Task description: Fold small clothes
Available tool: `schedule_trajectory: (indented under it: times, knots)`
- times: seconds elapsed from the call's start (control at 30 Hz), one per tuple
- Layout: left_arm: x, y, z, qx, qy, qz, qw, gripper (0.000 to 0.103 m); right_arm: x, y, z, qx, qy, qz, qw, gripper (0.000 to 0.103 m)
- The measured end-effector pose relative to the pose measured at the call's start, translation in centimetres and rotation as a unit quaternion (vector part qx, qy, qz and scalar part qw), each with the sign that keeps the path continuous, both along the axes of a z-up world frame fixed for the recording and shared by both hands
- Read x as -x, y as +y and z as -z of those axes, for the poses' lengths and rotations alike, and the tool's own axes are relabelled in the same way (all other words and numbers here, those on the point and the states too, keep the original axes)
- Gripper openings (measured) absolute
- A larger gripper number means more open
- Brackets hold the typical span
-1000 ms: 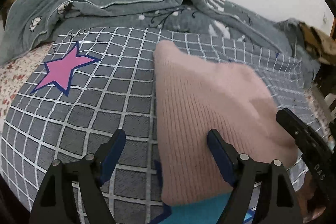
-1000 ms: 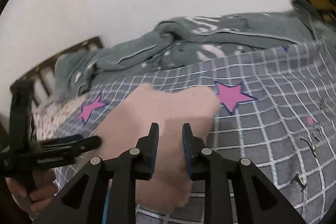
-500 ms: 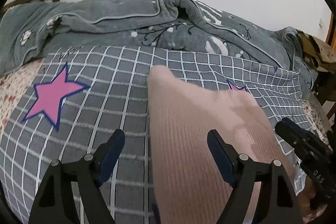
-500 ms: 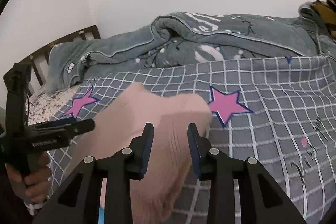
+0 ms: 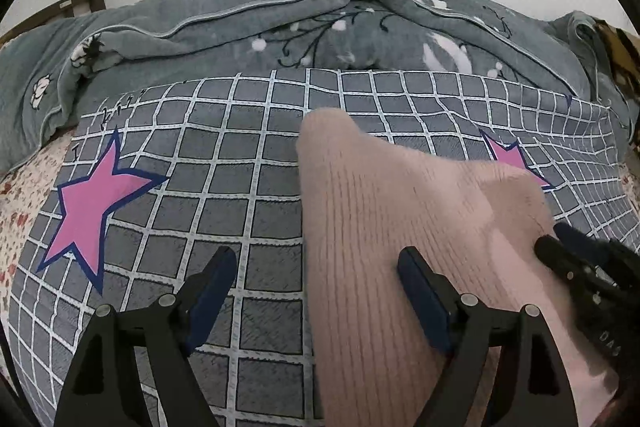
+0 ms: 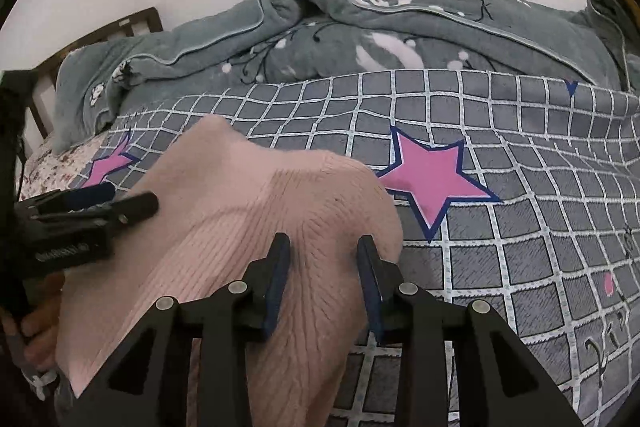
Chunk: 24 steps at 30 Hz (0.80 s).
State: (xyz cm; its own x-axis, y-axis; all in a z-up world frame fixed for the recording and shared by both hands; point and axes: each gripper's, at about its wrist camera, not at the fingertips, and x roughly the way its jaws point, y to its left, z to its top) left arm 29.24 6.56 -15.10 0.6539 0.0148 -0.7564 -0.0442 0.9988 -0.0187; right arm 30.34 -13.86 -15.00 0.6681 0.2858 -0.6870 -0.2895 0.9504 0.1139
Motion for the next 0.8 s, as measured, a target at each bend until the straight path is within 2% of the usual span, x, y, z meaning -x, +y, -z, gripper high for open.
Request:
schedule_trajectory:
  times: [0.2,0.3,0.4,0.47,0.63,0.8]
  knots:
    - [-1.7,0.8,-0.6,0.014,0.001,-0.001,0.9999,0.084,-1.5,-0.5,-1.1,-0.001,0.001,0.004,1.0,0.034]
    - [-2.9,1.1,-0.7,0.022,-0.003,-0.001,0.9998,0.083,-2.2,-0.9,-0.4,-0.012,0.011,0.006,1.0,0.034]
    - [-3.7,1.1,0.0,0.012,-0.002,-0.002,0.9999,0.084,-2.5,-1.6,0.9,-0.027,0.015,0.01,0.999,0.034]
    - [-3.7,1.2,1.0,0.002,-0.01,0.002,0.9999,0.086,-2.6,-2.0,1.3,-0.041,0.014,0.013,0.999,0.039]
    - [-3.2,1.9,2.3,0.025,-0.032,-0.006,0.9992,0.09,-3.2,-2.5,1.9,-0.068,0.023,0.018,0.997,0.042]
    - [-3.4,2.1,2.8,0.037,-0.034,0.002,0.9987,0.091,-3.3,-2.2,1.9,-0.059,0.021,0.018,0.998,0.042]
